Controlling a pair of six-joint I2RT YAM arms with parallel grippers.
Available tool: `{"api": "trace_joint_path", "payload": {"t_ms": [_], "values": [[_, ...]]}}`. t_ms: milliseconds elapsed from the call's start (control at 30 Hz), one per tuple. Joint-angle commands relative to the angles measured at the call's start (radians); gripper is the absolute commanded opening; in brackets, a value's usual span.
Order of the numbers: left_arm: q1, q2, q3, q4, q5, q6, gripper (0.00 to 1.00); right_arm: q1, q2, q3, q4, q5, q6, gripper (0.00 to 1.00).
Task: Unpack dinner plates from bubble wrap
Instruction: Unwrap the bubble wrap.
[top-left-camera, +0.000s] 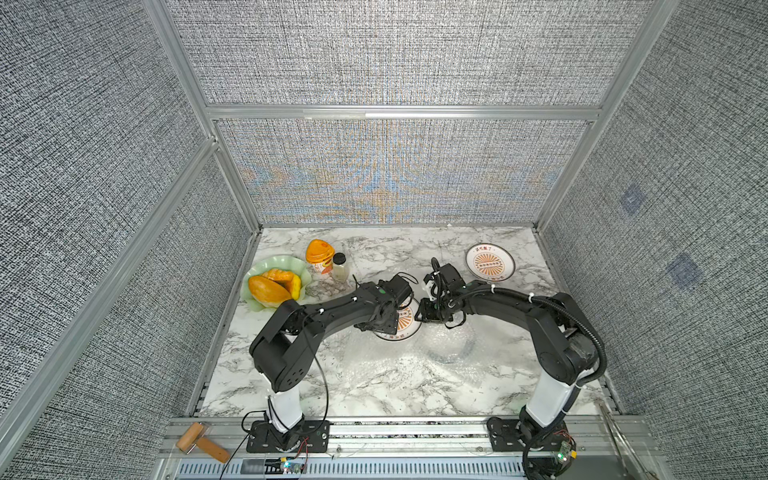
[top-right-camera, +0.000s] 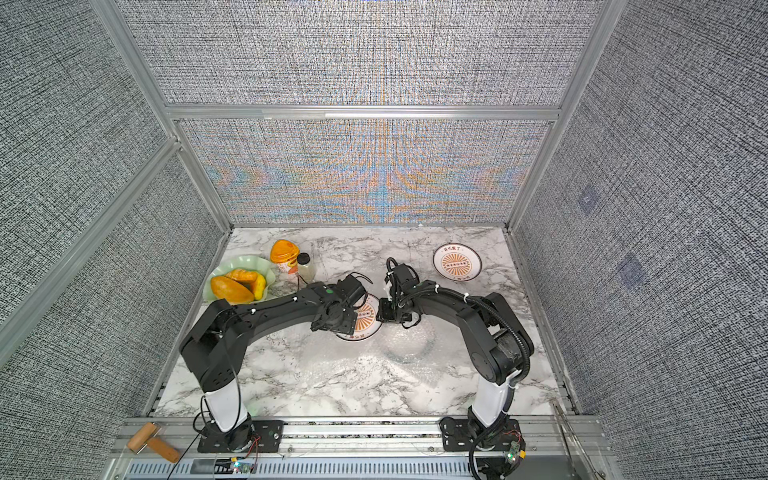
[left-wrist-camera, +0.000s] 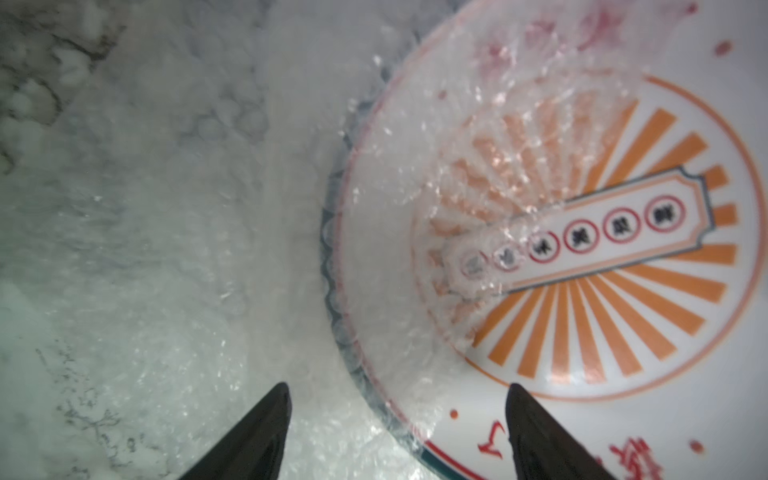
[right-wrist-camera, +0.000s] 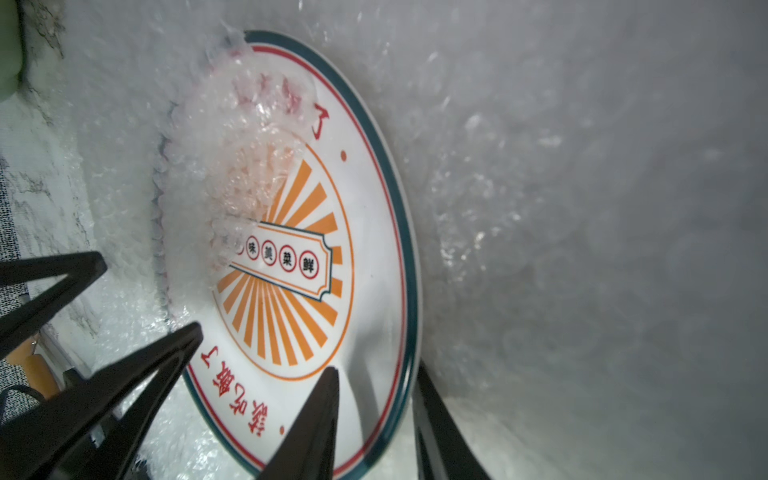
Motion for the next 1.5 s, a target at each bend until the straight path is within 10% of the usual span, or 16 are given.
{"api": "trace_joint_path", "payload": {"t_ms": [0, 567, 800, 1067, 1200, 1467], "values": [[-0.001, 0.041, 0.034, -0.056, -0.1, -0.019, 0.82, 0.0, -0.006, -0.004, 0.0, -0.013, 0.0, 0.32], [0.064, 0.155, 0.205, -0.212, -0.358, -0.108, 0.85, -0.001, -0.019, -0.02, 0.014, -0.018, 0.01, 0.33], [0.08, 0.045, 0.134, -0.021, -0.078, 0.031, 0.84, -0.001, -0.047, -0.02, 0.002, -0.003, 0.005, 0.35], [0.017, 0.128, 0.286, -0.086, -0.086, 0.038, 0.86, -0.001, -0.104, 0.01, -0.066, 0.082, -0.008, 0.45], [0.016, 0.237, 0.358, -0.118, -0.121, 0.022, 0.82, 0.008, -0.151, -0.004, -0.036, 0.064, 0.006, 0.09], [0.065, 0.342, 0.433, -0.169, -0.212, 0.005, 0.69, 0.031, -0.114, -0.002, 0.033, -0.028, 0.047, 0.0]]}}
